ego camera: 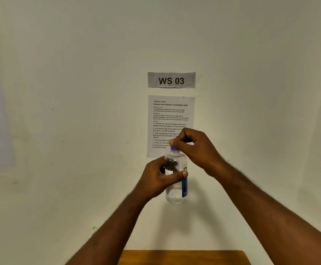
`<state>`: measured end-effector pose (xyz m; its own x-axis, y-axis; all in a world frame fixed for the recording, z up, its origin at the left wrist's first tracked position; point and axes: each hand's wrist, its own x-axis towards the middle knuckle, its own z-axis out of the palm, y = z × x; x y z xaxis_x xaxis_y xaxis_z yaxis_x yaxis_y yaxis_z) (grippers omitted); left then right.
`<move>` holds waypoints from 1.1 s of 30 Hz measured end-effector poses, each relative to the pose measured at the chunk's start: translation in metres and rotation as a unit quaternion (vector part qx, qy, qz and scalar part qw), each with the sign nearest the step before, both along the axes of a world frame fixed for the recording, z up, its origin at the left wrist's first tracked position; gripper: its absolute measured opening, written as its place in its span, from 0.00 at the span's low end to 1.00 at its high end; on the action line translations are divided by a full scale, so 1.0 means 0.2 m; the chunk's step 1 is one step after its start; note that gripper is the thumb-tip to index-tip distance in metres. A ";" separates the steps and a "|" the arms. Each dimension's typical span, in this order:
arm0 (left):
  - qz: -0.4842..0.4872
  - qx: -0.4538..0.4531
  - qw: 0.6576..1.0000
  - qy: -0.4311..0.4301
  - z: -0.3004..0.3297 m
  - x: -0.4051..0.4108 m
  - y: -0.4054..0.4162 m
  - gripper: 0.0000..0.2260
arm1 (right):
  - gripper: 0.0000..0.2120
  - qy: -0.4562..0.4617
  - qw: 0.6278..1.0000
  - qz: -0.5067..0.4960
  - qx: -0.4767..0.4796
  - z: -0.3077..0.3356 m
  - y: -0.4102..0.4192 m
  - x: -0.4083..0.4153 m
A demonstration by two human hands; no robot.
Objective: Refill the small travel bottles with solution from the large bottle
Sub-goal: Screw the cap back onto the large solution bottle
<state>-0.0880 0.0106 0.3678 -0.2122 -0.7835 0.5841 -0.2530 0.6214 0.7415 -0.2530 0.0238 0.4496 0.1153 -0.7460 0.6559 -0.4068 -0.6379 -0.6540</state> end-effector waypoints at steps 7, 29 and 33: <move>0.005 -0.013 1.000 -0.013 0.03 0.01 -0.01 0.20 | 0.10 -0.008 1.000 -0.011 -0.020 -0.02 -0.01 0.01; 0.001 -0.022 1.000 0.003 0.06 0.02 -0.05 0.18 | 0.09 -0.016 0.999 -0.032 -0.022 -0.01 -0.03 0.06; -0.005 -0.027 0.999 0.016 0.05 0.02 -0.04 0.22 | 0.04 -0.050 0.999 0.000 -0.006 0.00 -0.02 0.04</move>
